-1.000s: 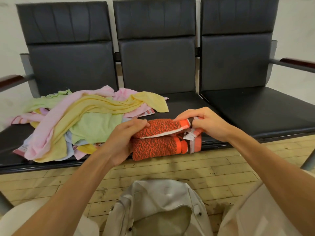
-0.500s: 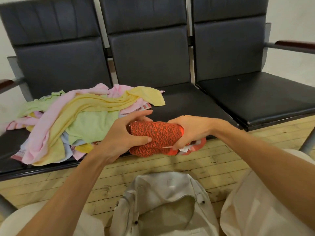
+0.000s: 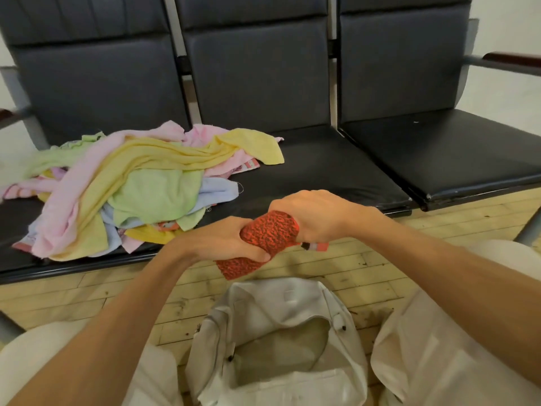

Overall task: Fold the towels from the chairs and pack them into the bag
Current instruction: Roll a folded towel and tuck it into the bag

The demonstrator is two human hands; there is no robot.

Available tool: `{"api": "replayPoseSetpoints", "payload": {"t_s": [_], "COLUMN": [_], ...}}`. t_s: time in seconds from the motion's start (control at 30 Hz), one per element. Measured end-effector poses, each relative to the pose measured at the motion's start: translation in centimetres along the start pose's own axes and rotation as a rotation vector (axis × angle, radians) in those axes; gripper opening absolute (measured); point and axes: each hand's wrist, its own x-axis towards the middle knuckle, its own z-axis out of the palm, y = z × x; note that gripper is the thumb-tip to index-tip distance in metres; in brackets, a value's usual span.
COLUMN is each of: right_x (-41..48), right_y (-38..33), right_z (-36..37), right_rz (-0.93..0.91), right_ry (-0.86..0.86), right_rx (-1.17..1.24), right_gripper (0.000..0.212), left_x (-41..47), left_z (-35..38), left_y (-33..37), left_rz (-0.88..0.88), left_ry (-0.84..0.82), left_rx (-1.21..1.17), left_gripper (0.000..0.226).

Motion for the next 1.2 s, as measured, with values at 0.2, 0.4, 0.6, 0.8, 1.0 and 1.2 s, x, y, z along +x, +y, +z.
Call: {"api": "replayPoseSetpoints", "payload": {"t_s": [0.2, 0.4, 0.6, 0.8, 1.0, 1.2], "right_x": [0.4, -0.7, -1.2, -0.6, -1.6, -2.7], "right_y": [-0.7, -0.5, -0.1, 2.0, 2.2, 1.5], "right_z": [1.4, 3.2, 4.6, 11.3, 20.2, 28.5], "right_rz": [-0.034, 0.172, 0.186, 0.284, 0.417, 0.423], "right_ry": [0.097, -0.282, -0.384, -0.383, -0.527, -0.682], "right_rx": [-0.302, 0.296, 0.497, 0.588, 0.760, 0.764], "right_gripper": [0.038, 0.066, 0.060, 0.045, 0.051, 0.056], "left_x": [1.7, 2.2, 2.3, 5.1, 9.0, 10.5], "left_z": [1.1, 3.0, 4.5, 7.7, 11.9, 16.4], "left_y": [-1.6, -3.6, -3.4, -6.6, -13.4, -20.1], "left_rz": [-0.033, 0.067, 0.002, -0.078, -0.122, -0.174], "left_ry": [0.066, 0.188, 0.163, 0.095, -0.075, -0.255], "left_rx": [-0.024, 0.311, 0.584, 0.593, 0.542, 0.419], "left_gripper": [0.043, 0.027, 0.030, 0.035, 0.050, 0.063]}}
